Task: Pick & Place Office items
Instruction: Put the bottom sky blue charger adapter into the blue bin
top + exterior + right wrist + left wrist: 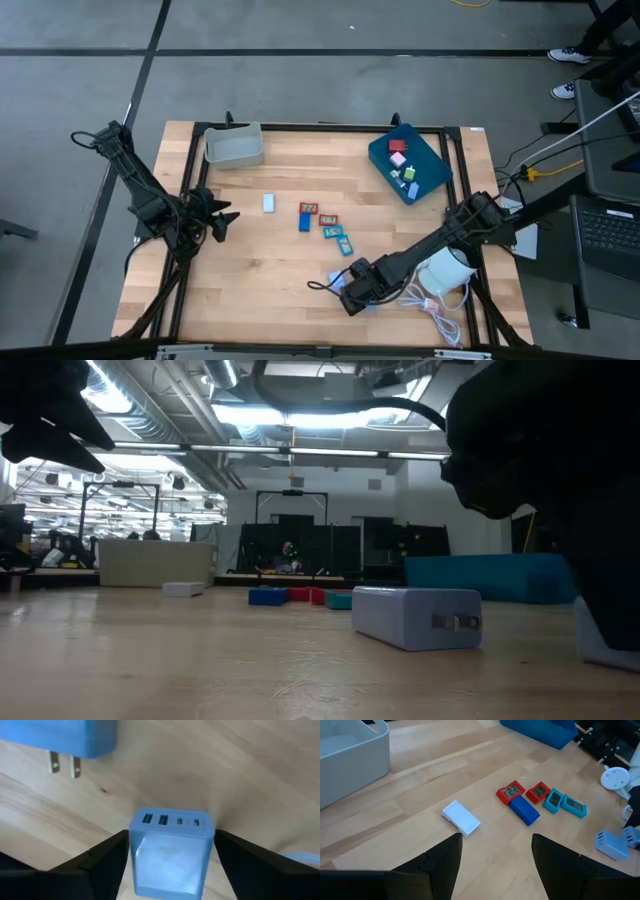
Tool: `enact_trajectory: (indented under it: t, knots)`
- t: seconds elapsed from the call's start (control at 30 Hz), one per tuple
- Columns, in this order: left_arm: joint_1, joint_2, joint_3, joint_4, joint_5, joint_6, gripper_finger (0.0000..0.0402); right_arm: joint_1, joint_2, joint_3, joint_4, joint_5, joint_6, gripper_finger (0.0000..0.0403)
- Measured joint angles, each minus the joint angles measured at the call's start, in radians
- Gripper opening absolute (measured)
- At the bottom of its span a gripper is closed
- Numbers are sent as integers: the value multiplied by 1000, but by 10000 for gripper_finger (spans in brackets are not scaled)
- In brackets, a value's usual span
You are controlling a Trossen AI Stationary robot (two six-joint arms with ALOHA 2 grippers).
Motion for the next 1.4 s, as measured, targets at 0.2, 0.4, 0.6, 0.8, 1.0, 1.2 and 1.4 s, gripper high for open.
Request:
enact_trajectory:
  t: [0.2, 0.4, 0.6, 0.8, 1.0, 1.2, 1.4]
  knots:
    - [0, 0, 0, -1, 0, 0, 235, -21, 0, 0, -1, -5, -18, 265]
    - [0, 0, 0, -2, -10, -12, 235, -43, -2, 0, 0, -1, -64, 208]
    - [0, 0, 0, -4, -24, -19, 235, -83, -2, 0, -1, 8, -114, 208]
    - [0, 0, 0, -4, -24, -19, 235, -148, -28, -2, 1, 69, -173, 208]
    - [0, -1, 0, -4, -41, -19, 235, -244, -122, -2, 26, 168, -266, 208]
    - [1, -1, 0, -4, -67, -19, 235, -358, -255, -2, 25, 301, -375, 208]
    - [3, -1, 0, -4, -90, -19, 235, -525, -342, 0, -82, 382, -520, 208]
